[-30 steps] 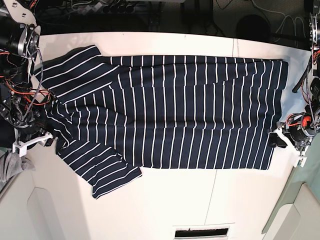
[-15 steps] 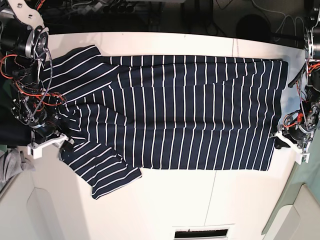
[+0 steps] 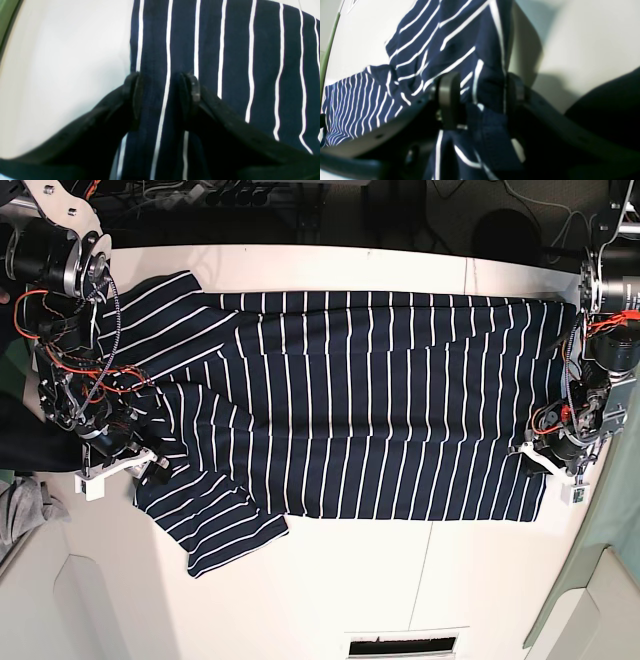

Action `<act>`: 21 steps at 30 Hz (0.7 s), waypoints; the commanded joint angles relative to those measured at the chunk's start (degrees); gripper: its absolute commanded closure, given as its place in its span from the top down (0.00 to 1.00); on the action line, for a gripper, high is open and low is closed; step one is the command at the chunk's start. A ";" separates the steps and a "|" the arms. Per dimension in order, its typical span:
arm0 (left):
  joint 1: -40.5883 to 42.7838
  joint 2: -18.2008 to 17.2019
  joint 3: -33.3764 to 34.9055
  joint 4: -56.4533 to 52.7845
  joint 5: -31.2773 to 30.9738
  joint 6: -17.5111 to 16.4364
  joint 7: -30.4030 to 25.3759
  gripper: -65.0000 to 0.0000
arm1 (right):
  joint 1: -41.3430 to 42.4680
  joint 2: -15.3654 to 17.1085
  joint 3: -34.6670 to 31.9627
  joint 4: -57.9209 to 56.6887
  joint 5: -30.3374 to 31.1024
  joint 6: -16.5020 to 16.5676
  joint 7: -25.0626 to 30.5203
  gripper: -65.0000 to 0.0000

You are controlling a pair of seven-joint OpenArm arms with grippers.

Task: Layout the t-shirt on the table in an organized manner, then fold the t-shirt properly
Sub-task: 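Fold the grasped fabric over onto the shirt with both grippers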

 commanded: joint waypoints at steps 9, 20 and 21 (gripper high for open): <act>-1.05 -0.68 -0.22 0.09 -0.31 -1.05 -0.44 0.14 | 0.92 0.22 -0.04 1.53 -0.35 1.29 -1.20 0.26; -1.03 -5.99 -0.22 5.79 -1.99 -5.27 5.01 0.00 | 0.42 0.76 -0.04 15.61 -0.50 3.41 -14.21 0.00; -1.03 -6.69 -0.22 7.06 -3.30 -6.82 7.10 0.00 | 0.26 0.92 -0.04 17.07 -0.26 3.41 -16.24 0.00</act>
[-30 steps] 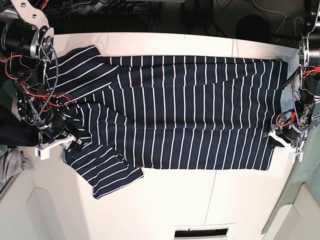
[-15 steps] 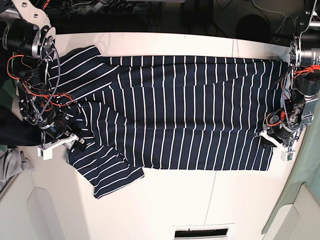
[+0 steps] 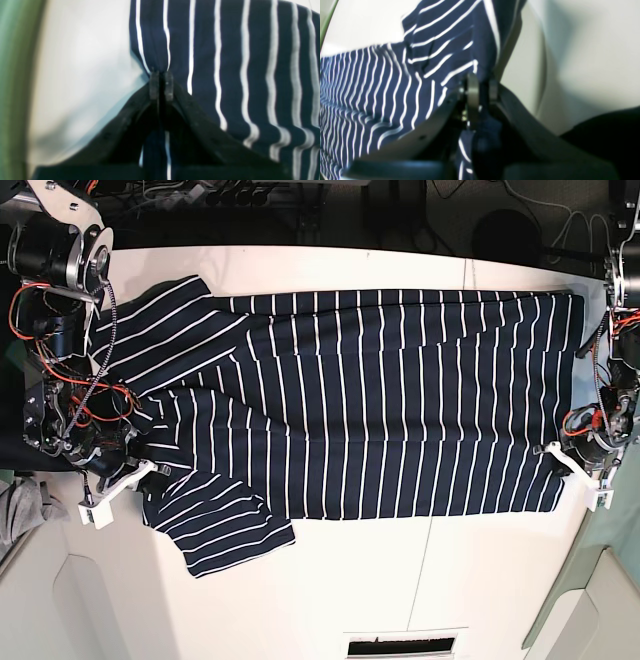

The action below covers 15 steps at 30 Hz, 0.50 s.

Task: Layout the t-shirt on the table in an organized manner, then fold the t-shirt properly
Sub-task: 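Fold the grasped fabric over onto the shirt with both grippers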

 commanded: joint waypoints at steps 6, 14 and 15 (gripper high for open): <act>0.98 -6.21 -0.20 7.89 -10.97 -9.60 6.97 0.00 | -4.22 2.29 0.00 11.39 9.25 0.72 -3.65 0.00; 10.71 -12.02 -0.33 15.06 -17.35 -14.61 7.78 0.00 | -17.29 3.78 0.02 24.63 14.01 0.81 -6.16 0.00; 11.91 -12.66 -0.79 15.85 -18.05 -14.61 7.78 0.00 | -18.73 4.15 0.02 26.10 15.13 0.81 -6.16 0.00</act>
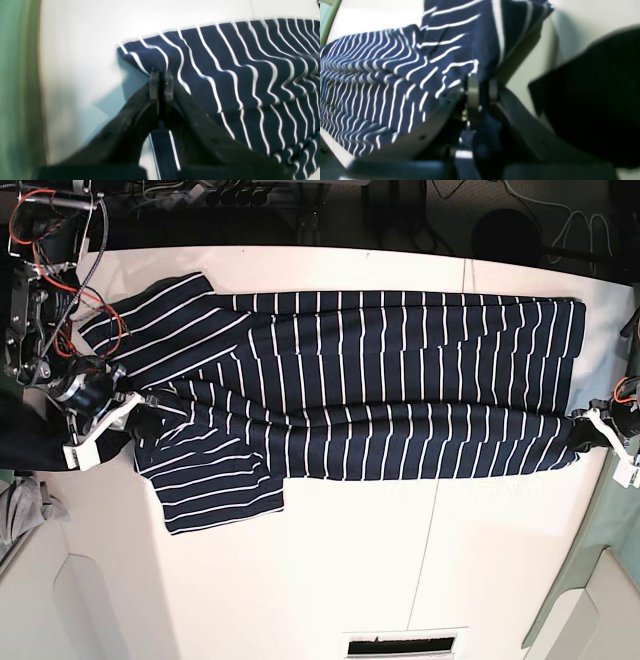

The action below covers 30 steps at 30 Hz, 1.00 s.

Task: Layout the t-shirt on the table in an organized manner, then fold the t-shirt properly
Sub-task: 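Fold the grasped fabric over onto the shirt with both grippers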

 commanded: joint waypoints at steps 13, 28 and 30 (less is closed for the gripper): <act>15.54 -3.98 -15.52 11.54 -10.23 -0.49 11.08 0.00 | -10.91 4.04 0.31 10.29 0.57 0.61 1.03 0.00; 19.12 -0.68 -15.52 11.89 -7.32 -0.49 7.93 0.00 | -1.99 3.52 0.81 8.15 -2.84 -1.14 7.78 0.60; 19.12 -0.68 -15.52 11.89 -7.34 -0.49 7.89 0.00 | 2.62 2.38 0.55 4.63 -5.53 -2.25 7.80 0.60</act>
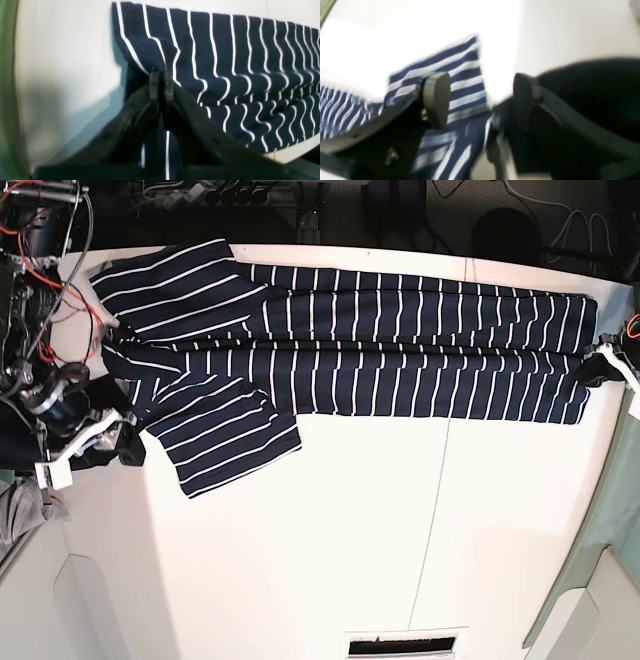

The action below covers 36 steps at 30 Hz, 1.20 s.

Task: Layout the t-shirt on the table in an organized manner, then fold the t-shirt properly
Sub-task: 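Fold the grasped fabric over onto the shirt with both grippers, then lift the folded shirt end with the right gripper and pull it inward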

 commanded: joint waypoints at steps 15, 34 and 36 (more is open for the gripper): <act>-0.61 -1.55 -0.59 0.76 -0.72 -0.52 -0.50 0.00 | 20.26 -1.60 -16.55 -35.56 -6.14 1.90 8.55 0.60; -0.76 -3.43 -0.66 0.79 -3.93 -0.52 2.32 0.00 | 18.62 -5.49 -17.29 -20.28 2.49 2.34 -4.46 0.00; -0.76 -3.85 -0.66 0.79 -5.11 -0.52 3.96 0.00 | 16.06 -4.83 -17.29 -14.29 6.05 2.34 -6.38 0.00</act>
